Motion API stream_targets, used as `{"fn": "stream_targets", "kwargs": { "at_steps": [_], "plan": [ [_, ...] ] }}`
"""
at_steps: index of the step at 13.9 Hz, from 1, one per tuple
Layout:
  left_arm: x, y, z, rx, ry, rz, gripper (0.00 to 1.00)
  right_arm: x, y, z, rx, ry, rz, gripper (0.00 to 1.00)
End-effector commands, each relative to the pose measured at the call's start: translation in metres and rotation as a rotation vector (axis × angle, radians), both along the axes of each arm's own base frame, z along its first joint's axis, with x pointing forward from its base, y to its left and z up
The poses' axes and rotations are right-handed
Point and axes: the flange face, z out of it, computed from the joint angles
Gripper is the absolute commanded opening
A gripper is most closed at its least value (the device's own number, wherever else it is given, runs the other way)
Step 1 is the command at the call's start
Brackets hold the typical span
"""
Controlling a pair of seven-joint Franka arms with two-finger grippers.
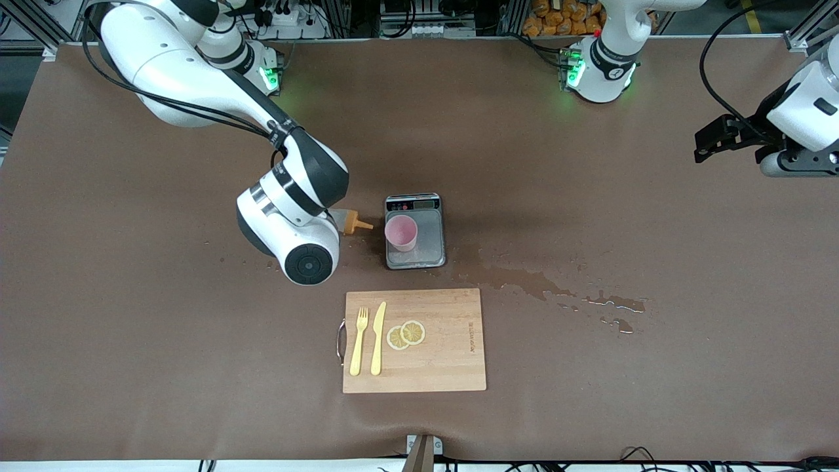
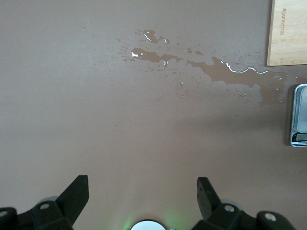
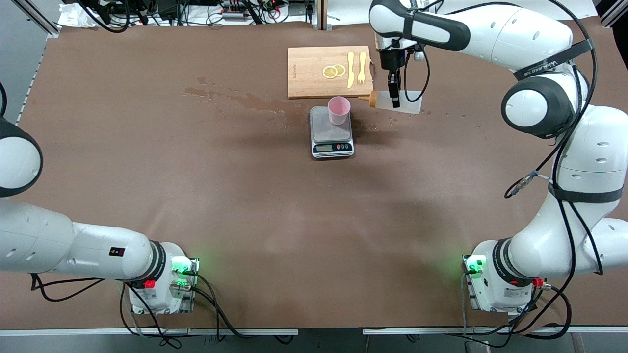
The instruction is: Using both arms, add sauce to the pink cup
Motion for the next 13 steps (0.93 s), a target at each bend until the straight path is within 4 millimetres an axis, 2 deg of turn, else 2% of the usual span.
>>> {"fn": "stream_targets", "kwargs": {
  "at_steps": [1, 4, 7, 10, 13],
  "plan": [
    [0.003, -0.003, 0.008, -0.012, -0.020, -0.004, 1.00, -0.001, 0.003, 0.003, -0.034, -0.017, 0.005, 0.02],
    [0.004, -0.002, 0.008, -0.015, -0.029, -0.001, 1.00, -0.012, 0.018, -0.004, -0.107, -0.044, 0.080, 0.02],
    [0.005, 0.003, 0.018, -0.017, -0.049, -0.006, 1.00, -0.011, 0.022, 0.004, -0.100, -0.054, 0.076, 0.04],
    [0.005, 0.005, 0.018, -0.016, -0.049, -0.004, 1.00, -0.004, 0.031, 0.023, -0.078, -0.110, 0.036, 0.03],
    [0.005, 0.005, 0.018, -0.016, -0.049, -0.004, 1.00, -0.004, 0.043, 0.027, -0.061, -0.148, 0.033, 0.00]
  ]
}}
